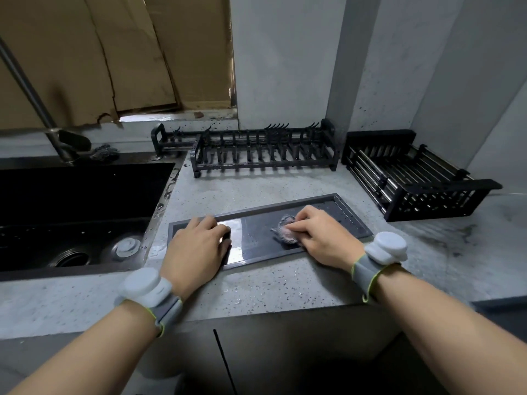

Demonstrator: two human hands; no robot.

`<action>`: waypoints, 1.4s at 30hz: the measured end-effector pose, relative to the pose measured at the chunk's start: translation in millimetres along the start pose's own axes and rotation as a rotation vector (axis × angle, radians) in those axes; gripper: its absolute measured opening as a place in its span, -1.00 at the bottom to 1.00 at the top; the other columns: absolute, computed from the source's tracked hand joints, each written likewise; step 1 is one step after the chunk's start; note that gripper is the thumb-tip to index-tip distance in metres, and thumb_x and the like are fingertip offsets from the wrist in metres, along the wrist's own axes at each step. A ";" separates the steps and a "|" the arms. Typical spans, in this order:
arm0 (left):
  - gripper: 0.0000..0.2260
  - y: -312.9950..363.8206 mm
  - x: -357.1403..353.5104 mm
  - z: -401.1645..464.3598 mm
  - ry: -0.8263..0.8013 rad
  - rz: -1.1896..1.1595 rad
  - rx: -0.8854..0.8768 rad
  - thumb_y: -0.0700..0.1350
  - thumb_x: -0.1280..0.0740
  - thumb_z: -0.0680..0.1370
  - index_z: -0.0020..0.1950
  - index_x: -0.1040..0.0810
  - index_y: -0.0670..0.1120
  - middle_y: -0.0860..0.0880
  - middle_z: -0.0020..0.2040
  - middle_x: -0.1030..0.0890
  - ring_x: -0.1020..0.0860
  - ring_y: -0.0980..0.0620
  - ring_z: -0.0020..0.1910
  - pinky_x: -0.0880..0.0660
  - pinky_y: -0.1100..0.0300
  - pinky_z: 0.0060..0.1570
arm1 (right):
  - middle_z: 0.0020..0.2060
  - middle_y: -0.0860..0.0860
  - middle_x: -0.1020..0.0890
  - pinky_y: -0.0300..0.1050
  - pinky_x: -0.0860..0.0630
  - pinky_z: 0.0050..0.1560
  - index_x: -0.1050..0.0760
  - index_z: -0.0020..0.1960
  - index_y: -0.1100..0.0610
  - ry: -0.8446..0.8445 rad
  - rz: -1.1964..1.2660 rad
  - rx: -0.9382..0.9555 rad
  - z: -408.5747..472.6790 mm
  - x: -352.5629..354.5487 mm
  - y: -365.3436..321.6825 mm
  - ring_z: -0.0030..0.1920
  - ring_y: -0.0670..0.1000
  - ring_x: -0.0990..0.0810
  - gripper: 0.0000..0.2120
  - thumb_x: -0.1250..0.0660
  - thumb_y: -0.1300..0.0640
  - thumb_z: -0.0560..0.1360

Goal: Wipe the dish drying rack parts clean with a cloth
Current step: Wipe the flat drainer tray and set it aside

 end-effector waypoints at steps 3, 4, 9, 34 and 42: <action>-0.76 2.6 -0.7 0.1 -0.012 0.016 -0.011 0.07 -0.23 0.62 0.17 -0.60 0.02 0.03 0.08 -0.55 -0.50 -0.07 0.07 -0.53 -0.03 -0.04 | 0.02 0.01 -0.47 0.00 -0.41 0.16 -0.66 0.15 -0.03 0.006 -0.001 -0.061 4.2 8.7 18.6 0.08 0.11 -0.47 -0.77 -0.24 0.02 0.63; -0.76 3.0 -1.7 -0.4 -0.020 0.015 -0.008 0.07 -0.23 0.62 0.17 -0.60 0.02 0.02 0.08 -0.56 -0.50 -0.08 0.07 -0.53 -0.04 -0.03 | 0.01 0.02 -0.46 0.00 -0.42 0.15 -0.67 0.12 -0.02 0.017 -0.009 -0.070 7.9 8.9 15.4 0.09 0.12 -0.48 -0.78 -0.25 0.08 0.62; -0.82 2.2 -0.9 0.2 -0.005 0.027 -0.006 0.06 -0.25 0.61 0.10 -0.59 0.04 0.04 0.04 -0.56 -0.51 -0.09 0.04 -0.54 -0.02 -0.09 | 0.09 0.09 -0.48 -0.02 -0.40 0.22 -0.61 0.22 0.09 0.063 0.139 0.066 26.0 -11.3 -56.7 0.14 0.09 -0.45 -0.73 -0.23 0.19 0.59; -0.55 -5.4 -4.8 -3.9 -0.013 -0.007 0.009 0.19 -0.01 0.56 0.17 -0.61 0.07 0.08 0.03 -0.57 -0.53 -0.05 0.01 -0.56 0.00 -0.11 | 0.03 0.05 -0.44 -0.08 -0.37 0.16 -0.64 0.18 0.00 -0.015 -0.016 -0.177 28.7 19.4 45.5 0.12 0.11 -0.46 -0.76 -0.24 0.10 0.62; -0.57 -37.7 3.9 -22.9 -0.082 -0.013 -0.042 0.20 -0.06 0.58 0.19 -0.62 0.07 0.09 0.07 -0.56 -0.54 -0.04 0.03 -0.56 0.01 -0.04 | 0.12 0.02 -0.51 -0.16 -0.37 0.17 -0.61 0.23 -0.04 0.117 0.205 -0.151 23.3 45.4 17.0 0.13 -0.01 -0.51 -0.70 -0.32 0.18 0.55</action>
Point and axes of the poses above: each hand's wrist, its own z-axis towards the middle knuckle, its own x-axis out of the back of the hand, y = z × x, the point moved 9 cm from there along z, towards the middle knuckle
